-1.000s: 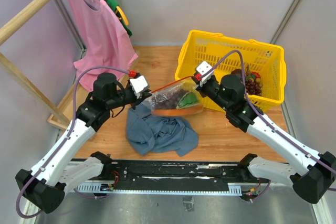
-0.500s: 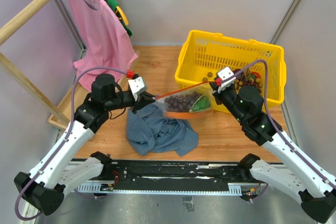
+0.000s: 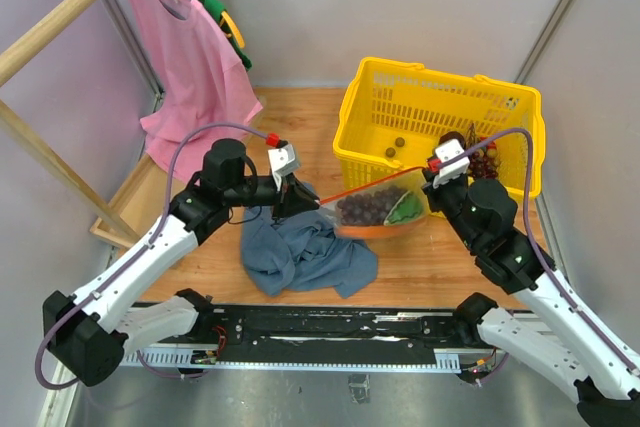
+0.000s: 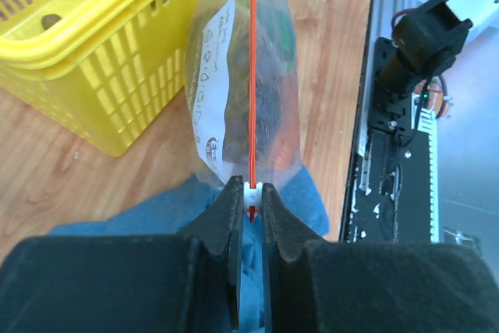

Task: Place the food in the zip-top bag and seal the zipper
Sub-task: Zip the zipper food storage bag at the center of the board, then place the zipper food storage bag at the center of the board.

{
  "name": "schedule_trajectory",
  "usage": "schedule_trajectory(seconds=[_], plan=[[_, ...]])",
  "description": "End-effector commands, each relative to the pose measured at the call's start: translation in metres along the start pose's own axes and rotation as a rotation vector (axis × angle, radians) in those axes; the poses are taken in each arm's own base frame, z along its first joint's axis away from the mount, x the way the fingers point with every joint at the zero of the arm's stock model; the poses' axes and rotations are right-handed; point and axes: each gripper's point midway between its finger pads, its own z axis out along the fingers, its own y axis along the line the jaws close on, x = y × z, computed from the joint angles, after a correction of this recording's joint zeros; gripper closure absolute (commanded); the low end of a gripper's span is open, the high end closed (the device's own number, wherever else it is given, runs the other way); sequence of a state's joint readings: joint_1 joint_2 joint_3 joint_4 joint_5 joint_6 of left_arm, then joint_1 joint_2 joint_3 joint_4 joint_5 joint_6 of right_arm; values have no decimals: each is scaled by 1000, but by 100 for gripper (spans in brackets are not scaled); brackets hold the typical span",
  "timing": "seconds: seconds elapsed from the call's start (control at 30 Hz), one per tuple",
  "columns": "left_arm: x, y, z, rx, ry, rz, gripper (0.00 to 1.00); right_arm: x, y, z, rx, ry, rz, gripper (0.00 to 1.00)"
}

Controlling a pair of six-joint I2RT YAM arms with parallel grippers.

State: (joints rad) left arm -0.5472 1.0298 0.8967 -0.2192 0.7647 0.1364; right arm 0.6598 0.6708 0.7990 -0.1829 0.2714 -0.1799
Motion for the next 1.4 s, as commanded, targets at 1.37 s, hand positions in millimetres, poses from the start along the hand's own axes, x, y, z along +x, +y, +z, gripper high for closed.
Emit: schedule_trajectory(seconds=[1.37], plan=[[-29, 77, 87, -165, -258, -251, 91, 23, -37, -27, 157, -77, 2, 97]])
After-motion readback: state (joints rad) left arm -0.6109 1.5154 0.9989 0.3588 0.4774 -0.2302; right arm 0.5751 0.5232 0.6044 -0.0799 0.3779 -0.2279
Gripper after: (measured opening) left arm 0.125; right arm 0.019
